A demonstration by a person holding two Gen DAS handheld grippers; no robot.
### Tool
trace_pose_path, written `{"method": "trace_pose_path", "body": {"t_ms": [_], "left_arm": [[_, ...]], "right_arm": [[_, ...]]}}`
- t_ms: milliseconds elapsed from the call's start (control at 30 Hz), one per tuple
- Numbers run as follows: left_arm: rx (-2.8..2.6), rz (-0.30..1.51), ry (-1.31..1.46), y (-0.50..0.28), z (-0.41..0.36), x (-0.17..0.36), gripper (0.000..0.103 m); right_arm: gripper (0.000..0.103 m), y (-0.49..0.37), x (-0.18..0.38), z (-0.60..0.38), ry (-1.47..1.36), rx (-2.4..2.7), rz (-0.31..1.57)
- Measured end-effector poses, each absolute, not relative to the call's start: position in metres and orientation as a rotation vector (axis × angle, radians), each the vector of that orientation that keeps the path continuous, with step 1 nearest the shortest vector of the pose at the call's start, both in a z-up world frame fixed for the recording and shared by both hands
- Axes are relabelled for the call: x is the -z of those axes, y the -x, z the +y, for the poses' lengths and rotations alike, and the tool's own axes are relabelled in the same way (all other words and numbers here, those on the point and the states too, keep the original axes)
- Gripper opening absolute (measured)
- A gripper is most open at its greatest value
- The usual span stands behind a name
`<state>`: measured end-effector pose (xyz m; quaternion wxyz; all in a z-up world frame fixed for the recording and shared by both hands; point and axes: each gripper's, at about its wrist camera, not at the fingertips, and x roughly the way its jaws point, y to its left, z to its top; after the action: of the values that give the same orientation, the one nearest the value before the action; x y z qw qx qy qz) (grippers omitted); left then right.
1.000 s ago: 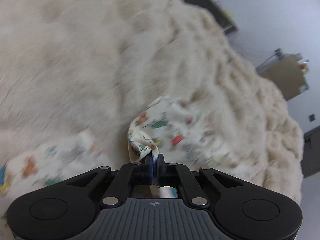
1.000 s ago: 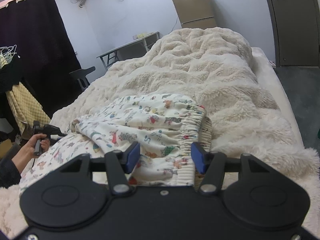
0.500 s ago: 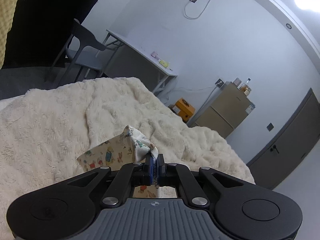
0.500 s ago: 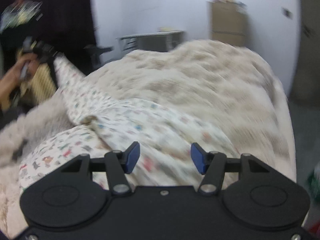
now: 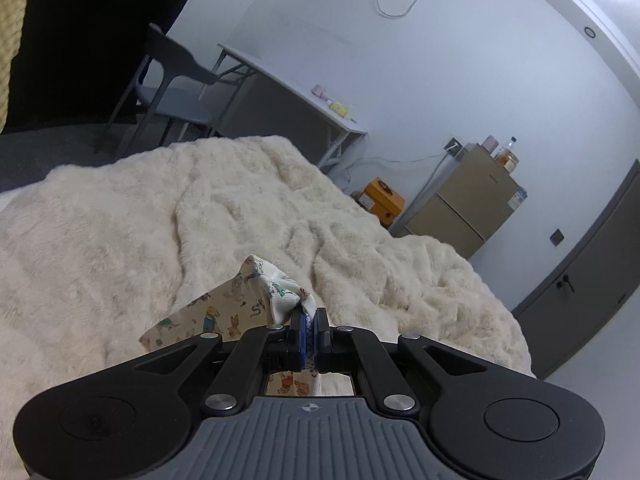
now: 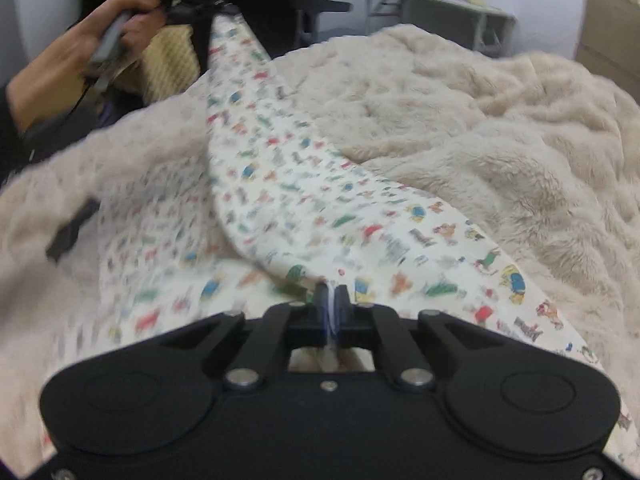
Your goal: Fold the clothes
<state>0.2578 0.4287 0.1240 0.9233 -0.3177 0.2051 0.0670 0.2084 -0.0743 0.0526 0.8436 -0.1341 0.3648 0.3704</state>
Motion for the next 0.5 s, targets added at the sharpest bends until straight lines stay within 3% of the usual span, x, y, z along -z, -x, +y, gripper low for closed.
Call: {"method": "trace_pose_path", "body": {"t_ms": [167, 233, 267, 333, 400, 500], "left_arm": [[-0.042, 0.179, 0.681, -0.242, 0.441, -0.173, 0.001], [-0.095, 0.169, 0.649, -0.235, 0.448, -0.173, 0.001], [-0.169, 0.22, 0.616, -0.234, 0.454, -0.16, 0.001], [-0.297, 0.402, 0.577, -0.243, 0.465, -0.118, 0.01], [-0.404, 0.613, 0.55, -0.254, 0.475, -0.064, 0.025], [-0.457, 0.759, 0.536, -0.255, 0.477, 0.01, 0.025]], "right_arm": [[0.002, -0.205, -0.09, -0.106, 0.177, -0.76, 0.668], [0.009, -0.189, -0.099, -0.113, 0.191, -0.832, 0.654], [0.01, -0.184, -0.097, -0.111, 0.209, -0.863, 0.673], [0.03, -0.178, -0.092, -0.107, 0.25, -0.902, 0.708], [0.036, -0.178, -0.086, -0.104, 0.292, -0.902, 0.73], [0.039, -0.192, -0.08, -0.103, 0.307, -0.864, 0.76]]}}
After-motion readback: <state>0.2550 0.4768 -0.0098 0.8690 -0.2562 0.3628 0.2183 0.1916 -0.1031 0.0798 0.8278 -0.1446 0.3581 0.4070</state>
